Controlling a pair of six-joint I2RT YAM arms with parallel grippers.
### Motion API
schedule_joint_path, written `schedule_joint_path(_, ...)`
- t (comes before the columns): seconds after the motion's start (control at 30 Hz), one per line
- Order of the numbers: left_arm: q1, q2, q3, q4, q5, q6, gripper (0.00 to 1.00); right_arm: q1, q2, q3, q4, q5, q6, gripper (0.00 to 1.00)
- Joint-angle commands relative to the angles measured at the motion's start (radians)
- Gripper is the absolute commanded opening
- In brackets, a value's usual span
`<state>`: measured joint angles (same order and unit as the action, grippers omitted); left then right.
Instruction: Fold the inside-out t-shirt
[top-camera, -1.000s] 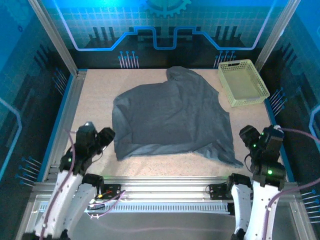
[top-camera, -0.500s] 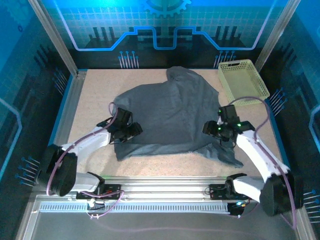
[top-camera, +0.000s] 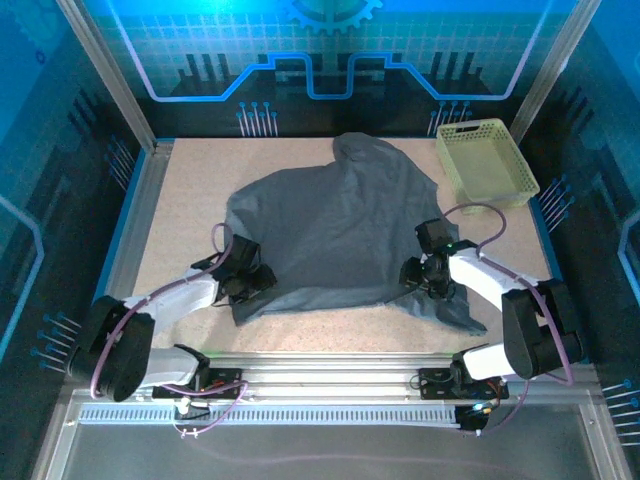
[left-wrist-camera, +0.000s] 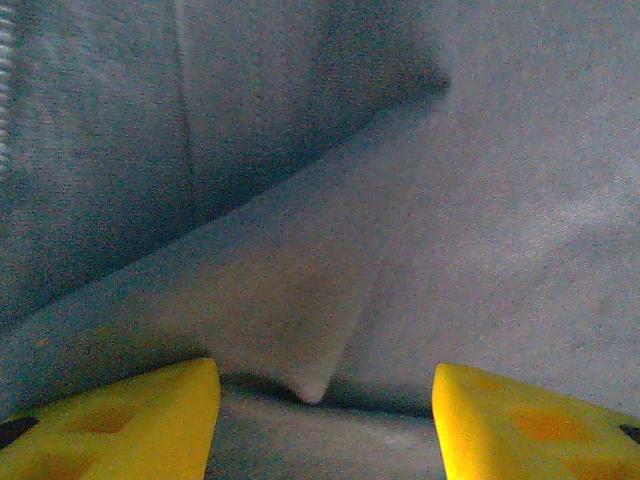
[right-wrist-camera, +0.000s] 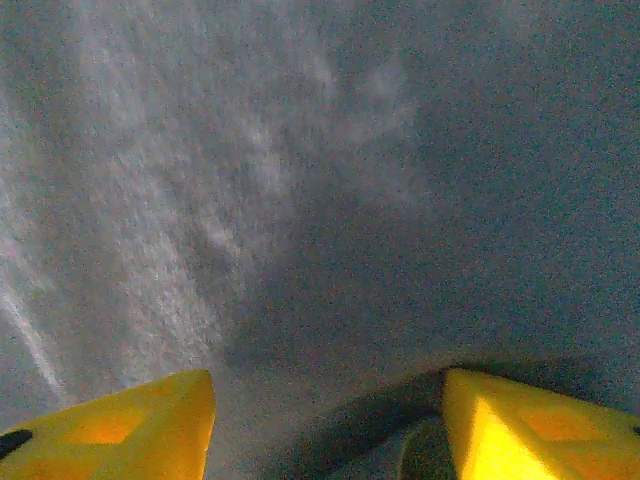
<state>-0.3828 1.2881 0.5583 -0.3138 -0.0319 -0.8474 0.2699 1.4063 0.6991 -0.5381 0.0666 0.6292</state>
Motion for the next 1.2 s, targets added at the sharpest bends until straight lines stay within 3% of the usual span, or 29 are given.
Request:
schedule_joint_path(0.0,-0.005,-0.039,-0.021,-0.037,-0.051,-0.024,0.59,0.050,-0.040,-0.017,-0.041,-0.035,0.021,0.50)
schedule_joint_path(0.1,-0.004,-0.045,-0.023,-0.047,-0.058,-0.026,0.59,0.106,-0.121,-0.029,-0.147,-0.032,0.061,0.38)
schedule_joint_path(0.23,-0.004,-0.075,-0.031,-0.067,-0.089,-0.034,0.59,0.184,-0.274,-0.086,-0.273,-0.038,0.147,0.31)
schedule_joint_path(0.4,0.012,-0.151,-0.045,-0.118,-0.162,-0.047,0.59,0.254,-0.438,-0.142,-0.393,-0.067,0.229,0.31)
schedule_joint_path(0.57,0.121,-0.288,-0.078,-0.152,-0.165,-0.036,0.58,0.256,-0.518,-0.051,-0.448,0.013,0.183,0.32)
schedule_joint_path(0.67,0.177,-0.326,-0.052,-0.197,-0.155,0.001,0.57,0.257,-0.468,0.047,-0.432,0.091,0.145,0.33)
schedule_joint_path(0.83,0.183,-0.255,0.019,-0.221,-0.099,0.055,0.58,0.244,-0.269,0.128,-0.361,0.281,0.089,0.43)
schedule_joint_path(0.97,0.182,-0.238,-0.001,-0.196,-0.082,0.047,0.58,0.222,-0.115,0.151,-0.319,0.307,0.081,0.41)
schedule_joint_path(1.17,0.182,-0.207,-0.035,-0.160,-0.071,0.041,0.59,0.193,-0.030,0.132,-0.271,0.322,0.071,0.38)
